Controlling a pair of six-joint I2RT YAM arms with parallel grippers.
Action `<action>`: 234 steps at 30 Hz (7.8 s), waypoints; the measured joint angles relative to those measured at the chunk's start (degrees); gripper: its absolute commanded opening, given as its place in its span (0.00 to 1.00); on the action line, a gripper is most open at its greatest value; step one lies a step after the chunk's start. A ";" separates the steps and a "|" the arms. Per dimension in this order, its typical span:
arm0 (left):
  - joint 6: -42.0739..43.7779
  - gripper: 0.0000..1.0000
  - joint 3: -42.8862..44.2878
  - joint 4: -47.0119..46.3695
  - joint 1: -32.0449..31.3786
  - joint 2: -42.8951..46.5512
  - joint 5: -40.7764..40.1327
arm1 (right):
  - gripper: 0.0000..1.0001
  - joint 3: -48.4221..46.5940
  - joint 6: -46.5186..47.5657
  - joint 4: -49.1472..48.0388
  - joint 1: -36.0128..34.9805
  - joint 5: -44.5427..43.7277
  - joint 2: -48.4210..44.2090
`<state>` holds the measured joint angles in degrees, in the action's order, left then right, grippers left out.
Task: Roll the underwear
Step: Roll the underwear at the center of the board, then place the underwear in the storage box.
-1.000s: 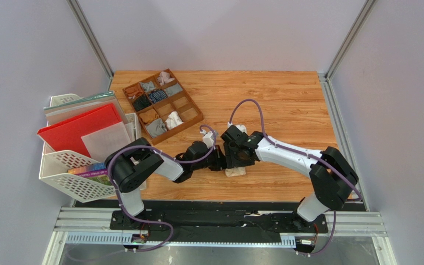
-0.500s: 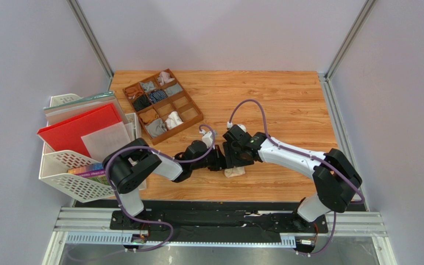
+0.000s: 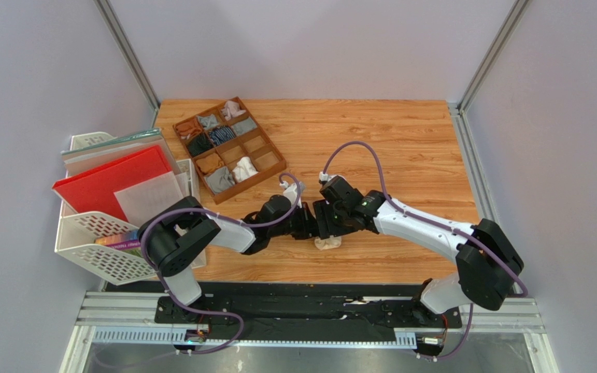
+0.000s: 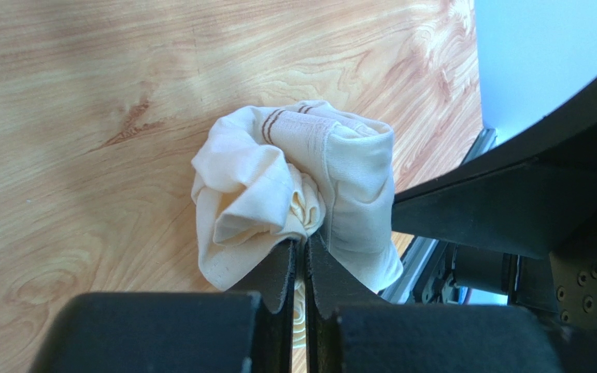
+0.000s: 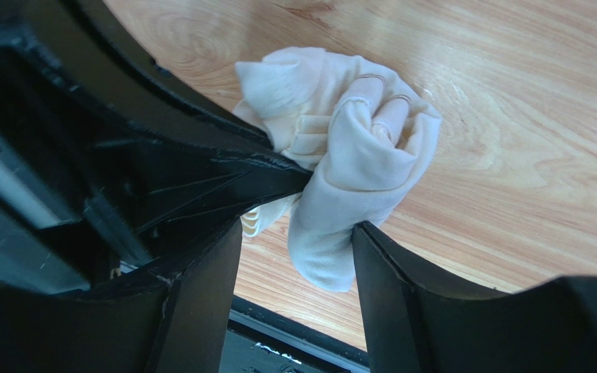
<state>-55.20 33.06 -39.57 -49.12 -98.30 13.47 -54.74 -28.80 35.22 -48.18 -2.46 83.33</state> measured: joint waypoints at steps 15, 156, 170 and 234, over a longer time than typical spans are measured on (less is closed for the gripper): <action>-2.03 0.01 -3.19 -0.39 2.67 0.04 -0.72 | 0.56 4.26 0.35 -8.24 0.00 2.86 -2.67; 0.44 0.56 -10.36 -12.68 5.29 0.07 -1.62 | 0.66 16.39 -28.65 -32.37 12.66 13.51 4.20; 1.84 0.64 -9.86 3.30 9.57 17.66 -1.09 | 0.03 13.75 -25.57 -31.21 12.26 13.99 6.58; 7.67 0.00 0.79 26.77 12.31 28.52 -14.71 | 0.59 14.64 -13.03 -22.12 23.30 25.31 -6.19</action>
<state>-47.53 33.85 -12.80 -36.82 -69.78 -1.23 -40.10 -41.82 13.10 -24.88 22.85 77.14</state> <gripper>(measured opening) 0.029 0.592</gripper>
